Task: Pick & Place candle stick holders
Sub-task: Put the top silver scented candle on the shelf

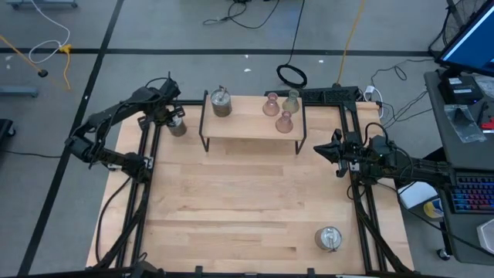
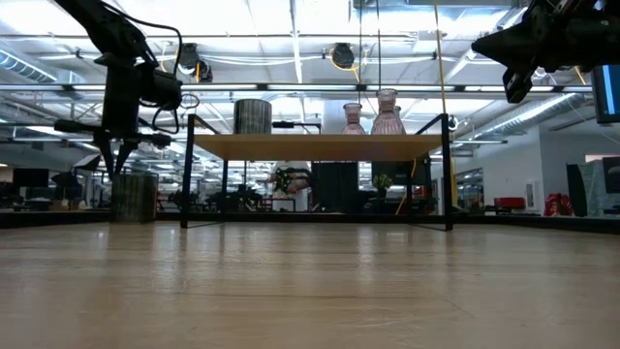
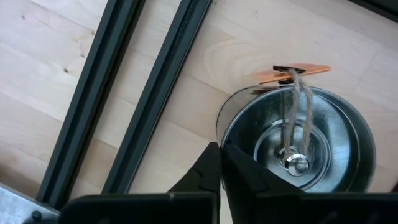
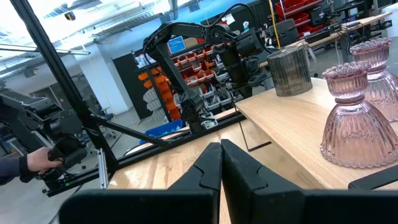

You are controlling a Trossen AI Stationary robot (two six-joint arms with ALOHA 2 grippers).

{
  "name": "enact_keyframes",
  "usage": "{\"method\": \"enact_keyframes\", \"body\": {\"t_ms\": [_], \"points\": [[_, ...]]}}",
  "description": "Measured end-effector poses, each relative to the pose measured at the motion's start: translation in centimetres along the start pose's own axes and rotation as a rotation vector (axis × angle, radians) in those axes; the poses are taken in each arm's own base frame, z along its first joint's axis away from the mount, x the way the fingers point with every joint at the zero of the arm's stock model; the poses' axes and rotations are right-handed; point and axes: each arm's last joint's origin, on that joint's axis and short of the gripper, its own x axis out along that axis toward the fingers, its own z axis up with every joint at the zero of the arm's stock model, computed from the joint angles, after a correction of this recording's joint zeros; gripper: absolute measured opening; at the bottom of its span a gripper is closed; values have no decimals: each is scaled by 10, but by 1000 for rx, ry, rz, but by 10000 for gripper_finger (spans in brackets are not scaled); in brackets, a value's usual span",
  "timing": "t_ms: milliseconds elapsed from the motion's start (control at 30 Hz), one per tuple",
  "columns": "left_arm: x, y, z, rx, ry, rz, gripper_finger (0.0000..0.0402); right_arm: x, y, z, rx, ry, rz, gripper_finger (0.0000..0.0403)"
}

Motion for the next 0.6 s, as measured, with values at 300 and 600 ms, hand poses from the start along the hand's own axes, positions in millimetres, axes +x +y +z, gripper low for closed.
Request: {"method": "enact_keyframes", "body": {"t_ms": [300, 600], "points": [[0, 0, 0, 60, -1, 0, 4, 0, 0, 0, 0, 0, 0, 0], [-14, 8, -4, 112, -10, -78, 1, 0, 0, 0, 0, 0, 0, 0]]}}
